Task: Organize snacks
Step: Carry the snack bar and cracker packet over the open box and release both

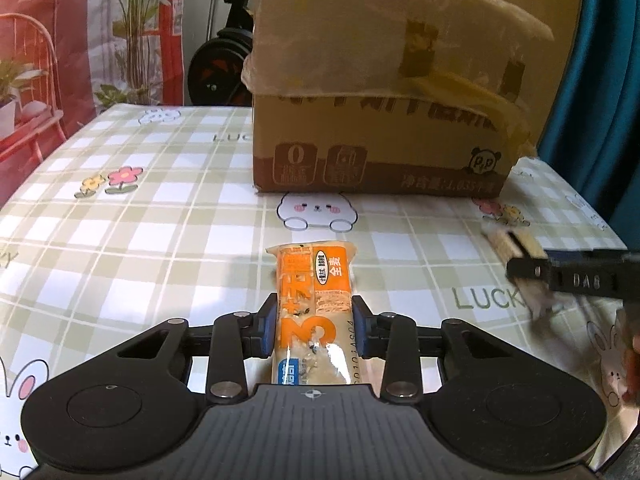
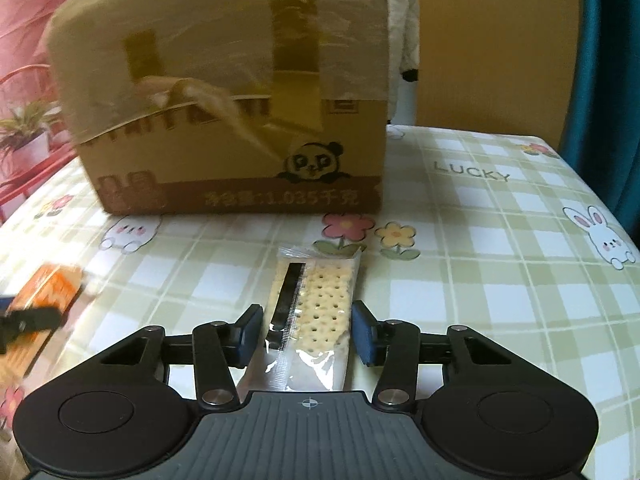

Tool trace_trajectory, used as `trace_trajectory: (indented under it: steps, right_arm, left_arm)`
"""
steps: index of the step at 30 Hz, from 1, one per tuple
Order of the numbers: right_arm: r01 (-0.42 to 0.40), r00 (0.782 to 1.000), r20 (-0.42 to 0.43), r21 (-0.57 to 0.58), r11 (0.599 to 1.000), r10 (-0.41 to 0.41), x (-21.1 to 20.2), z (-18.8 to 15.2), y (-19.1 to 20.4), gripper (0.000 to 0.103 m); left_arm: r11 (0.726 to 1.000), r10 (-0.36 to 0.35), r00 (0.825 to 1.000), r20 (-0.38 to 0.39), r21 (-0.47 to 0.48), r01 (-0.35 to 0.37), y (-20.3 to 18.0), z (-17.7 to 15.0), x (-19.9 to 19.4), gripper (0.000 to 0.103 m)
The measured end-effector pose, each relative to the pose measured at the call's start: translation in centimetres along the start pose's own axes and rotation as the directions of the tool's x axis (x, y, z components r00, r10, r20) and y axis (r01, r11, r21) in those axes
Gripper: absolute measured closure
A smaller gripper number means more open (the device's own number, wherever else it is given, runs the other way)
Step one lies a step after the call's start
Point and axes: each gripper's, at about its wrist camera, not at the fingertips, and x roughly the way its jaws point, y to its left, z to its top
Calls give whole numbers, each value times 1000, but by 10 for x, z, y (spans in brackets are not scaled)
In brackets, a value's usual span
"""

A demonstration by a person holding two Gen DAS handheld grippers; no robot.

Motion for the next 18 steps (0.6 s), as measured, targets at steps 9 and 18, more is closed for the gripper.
trace_trajectory:
  steps: [9,18]
  right_arm:
    - [-85,990,113,-8,996,85,-42,10,8,60]
    - [-147,940,302,-54,988,156,-96,61,14,60]
  left_arm:
    - [1000,3,996,86,19,-5,-5,18,-26,65]
    - [999,-11,967,254,43,0,-13,72,-59,65]
